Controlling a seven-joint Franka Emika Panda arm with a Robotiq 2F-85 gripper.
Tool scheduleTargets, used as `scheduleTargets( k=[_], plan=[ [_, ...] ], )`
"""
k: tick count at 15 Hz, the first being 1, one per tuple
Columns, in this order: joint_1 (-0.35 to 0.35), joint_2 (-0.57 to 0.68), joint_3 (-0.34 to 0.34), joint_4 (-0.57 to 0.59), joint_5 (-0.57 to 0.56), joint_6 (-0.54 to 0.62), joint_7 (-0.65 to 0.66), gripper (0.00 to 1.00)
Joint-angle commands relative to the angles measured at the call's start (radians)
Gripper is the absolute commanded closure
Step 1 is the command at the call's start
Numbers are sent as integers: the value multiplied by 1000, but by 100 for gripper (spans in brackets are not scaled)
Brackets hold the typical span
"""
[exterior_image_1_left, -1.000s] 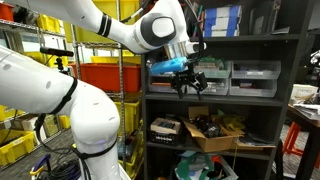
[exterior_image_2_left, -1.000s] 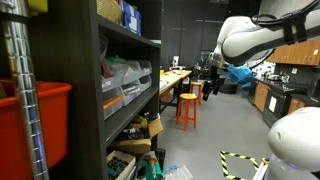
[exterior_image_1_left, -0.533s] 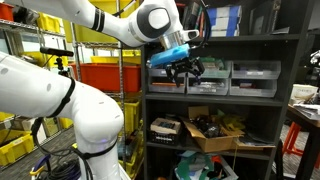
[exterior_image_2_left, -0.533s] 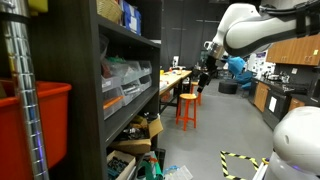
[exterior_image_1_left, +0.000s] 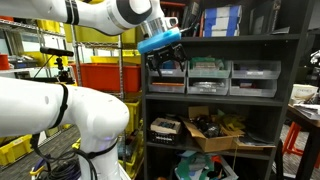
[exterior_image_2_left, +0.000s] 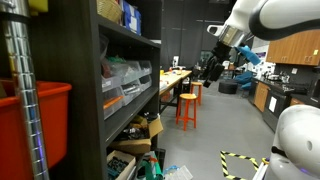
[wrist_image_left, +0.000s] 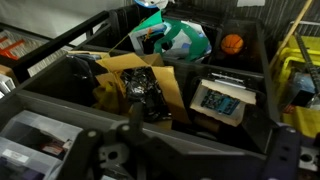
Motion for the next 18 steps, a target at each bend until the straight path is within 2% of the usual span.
scheduleTargets(
  k=[1, 6, 8, 12, 18],
  plan=[
    [33, -32, -8, 4, -17, -32, -22, 0],
    [59, -95, -9, -1, -27, -66, -69, 0],
    [124, -46, -61, 33, 39, -77, -105, 0],
    [238, 38, -102, 86, 168, 29, -164, 0],
    [462, 165, -122, 130, 335, 297, -332, 0]
  ],
)
